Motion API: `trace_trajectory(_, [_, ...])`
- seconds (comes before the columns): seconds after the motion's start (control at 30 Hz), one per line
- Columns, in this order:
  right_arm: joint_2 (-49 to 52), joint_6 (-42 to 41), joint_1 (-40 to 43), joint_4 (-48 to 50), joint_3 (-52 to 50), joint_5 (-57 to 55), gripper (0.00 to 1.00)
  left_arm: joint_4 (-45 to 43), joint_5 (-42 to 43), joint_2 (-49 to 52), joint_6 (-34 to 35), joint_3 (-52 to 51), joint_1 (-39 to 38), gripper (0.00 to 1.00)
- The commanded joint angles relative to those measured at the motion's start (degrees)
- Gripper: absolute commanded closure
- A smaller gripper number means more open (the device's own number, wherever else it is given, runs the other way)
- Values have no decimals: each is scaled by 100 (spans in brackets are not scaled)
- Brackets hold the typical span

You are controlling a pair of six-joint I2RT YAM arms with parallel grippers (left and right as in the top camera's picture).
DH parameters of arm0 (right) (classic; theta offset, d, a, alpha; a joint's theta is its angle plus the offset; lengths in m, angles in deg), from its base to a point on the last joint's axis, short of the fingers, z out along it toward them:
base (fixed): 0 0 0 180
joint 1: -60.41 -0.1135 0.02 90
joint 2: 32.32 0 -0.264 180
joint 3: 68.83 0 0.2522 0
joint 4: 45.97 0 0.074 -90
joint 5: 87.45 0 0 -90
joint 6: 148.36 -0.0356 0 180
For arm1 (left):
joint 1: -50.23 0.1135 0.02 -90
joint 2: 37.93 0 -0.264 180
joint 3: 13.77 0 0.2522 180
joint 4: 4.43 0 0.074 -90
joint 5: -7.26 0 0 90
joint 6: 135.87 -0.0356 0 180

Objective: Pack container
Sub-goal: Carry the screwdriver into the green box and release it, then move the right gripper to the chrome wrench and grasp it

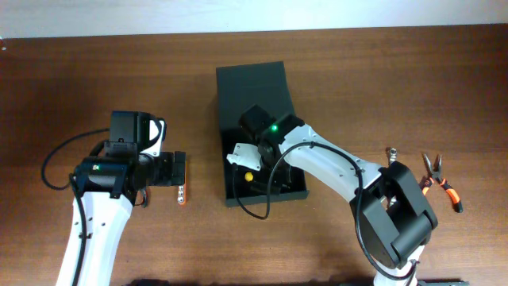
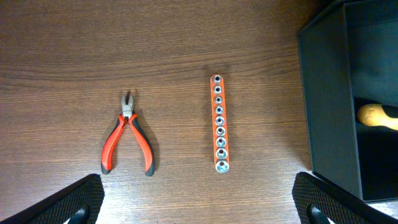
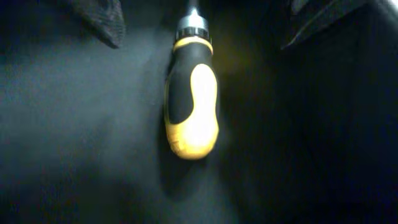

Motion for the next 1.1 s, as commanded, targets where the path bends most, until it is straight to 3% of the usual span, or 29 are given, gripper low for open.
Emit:
trace_trajectory(0.0, [-688, -535, 164, -321, 903, -52, 17, -9, -85, 2, 31, 109, -11, 1])
trace_trajectory(0.17, [-1303, -1790, 737, -1156, 2424, -859, 1, -9, -85, 2, 31, 109, -11, 1])
trace_trajectory(0.33, [-1880, -3764, 2138, -2308, 3270, -1261, 1, -9, -83, 2, 33, 109, -11, 1])
trace_trajectory(0.43, [-2133, -4395, 2983, -2927, 3268, -1261, 1, -9, -83, 2, 35, 109, -11, 1])
trace_trajectory(0.67, [-2258, -4280, 4487, -3928, 3167, -745, 1, 48, -79, 2, 35, 109, -11, 1])
trace_trajectory(0.87, [-2258, -3888, 4660, -3950, 2828, -614, 1, 59, -63, 2, 35, 109, -11, 1])
trace_trajectory(1.07, [-2229, -3644, 4706, -3359, 2109, -627, 1, 59, -63, 2, 35, 109, -11, 1])
